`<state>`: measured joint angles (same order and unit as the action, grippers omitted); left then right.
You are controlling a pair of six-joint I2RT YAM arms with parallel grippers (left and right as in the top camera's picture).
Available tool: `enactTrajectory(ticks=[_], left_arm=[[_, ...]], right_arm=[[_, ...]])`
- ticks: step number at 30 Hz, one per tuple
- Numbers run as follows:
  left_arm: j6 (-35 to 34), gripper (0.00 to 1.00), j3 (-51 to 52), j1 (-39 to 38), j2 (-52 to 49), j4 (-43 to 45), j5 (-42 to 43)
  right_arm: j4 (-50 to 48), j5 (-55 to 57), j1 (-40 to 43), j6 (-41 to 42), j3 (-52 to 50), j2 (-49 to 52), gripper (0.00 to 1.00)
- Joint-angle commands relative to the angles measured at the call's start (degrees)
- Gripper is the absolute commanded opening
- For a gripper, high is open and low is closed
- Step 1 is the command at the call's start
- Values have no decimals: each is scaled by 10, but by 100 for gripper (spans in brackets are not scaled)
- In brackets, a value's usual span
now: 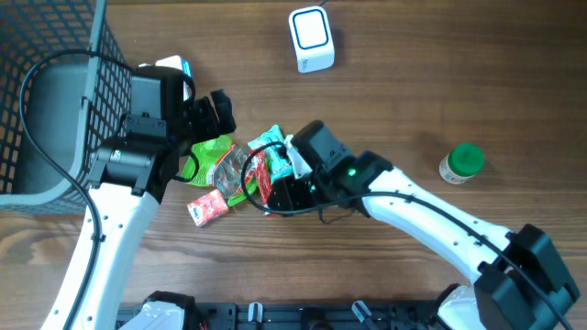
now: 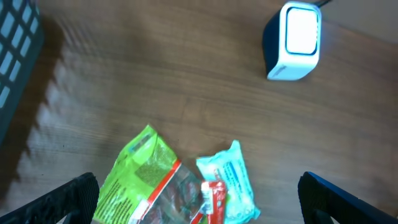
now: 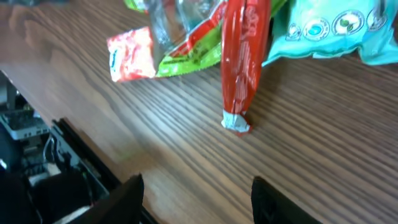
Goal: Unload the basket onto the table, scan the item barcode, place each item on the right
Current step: 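Grasp the red stick-shaped package from the pile with the right gripper, then carry the red package to the scanner and hold it under the window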
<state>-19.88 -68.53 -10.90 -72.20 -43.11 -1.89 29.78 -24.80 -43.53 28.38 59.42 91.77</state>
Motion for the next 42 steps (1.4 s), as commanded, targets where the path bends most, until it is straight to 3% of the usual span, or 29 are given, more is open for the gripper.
enactTrajectory(ticks=[1,2,3,4,8,10,17,22,24,25,27,28,30,34,38,42], left_arm=[[-79,100,-5,19,-2,-7,-1],[-80,100,-5,29,-6,-13,-1],[-80,100,-5,50,-21,-29,-1],[-80,100,-5,60,-33,-36,-1],[-80,100,-5,70,-80,-52,-1],[-80,100,-5,70,-90,-51,-1],[-80,100,-5,70,-93,-52,-1],[-80,100,-5,70,-93,-52,-1],[-80,100,-5,70,-93,-52,-1],[-80,100,-5,70,-94,-52,-1],[-80,100,-5,70,-93,-52,-1],[-80,100,-5,70,-93,-52,-1],[-80,100,-5,70,-93,-52,-1],[-80,100,-5,70,-93,-52,-1],[-80,100,-5,70,-93,-52,-1],[-80,100,-5,70,-93,-52,-1]], right_arm=[[-41,31,-3,51,-31,17,52],[-62,32,-3,51,-40,24,50],[-98,37,-3,52,-49,38,41],[-104,46,-3,52,-49,46,40],[-137,57,-9,67,-49,85,40],[-154,57,-17,67,-49,102,46],[-189,77,-28,90,-49,133,45],[-223,79,-28,108,-49,157,33],[-226,84,-28,113,-49,162,17],[-227,85,-28,123,-49,167,13],[-229,85,-28,123,-49,174,11],[-230,83,-28,123,-49,174,5],[-231,66,-17,121,-49,163,4],[-191,-131,87,27,-49,4,4],[-34,-143,139,-64,-49,-181,4],[50,-92,144,-89,-49,-322,4]])
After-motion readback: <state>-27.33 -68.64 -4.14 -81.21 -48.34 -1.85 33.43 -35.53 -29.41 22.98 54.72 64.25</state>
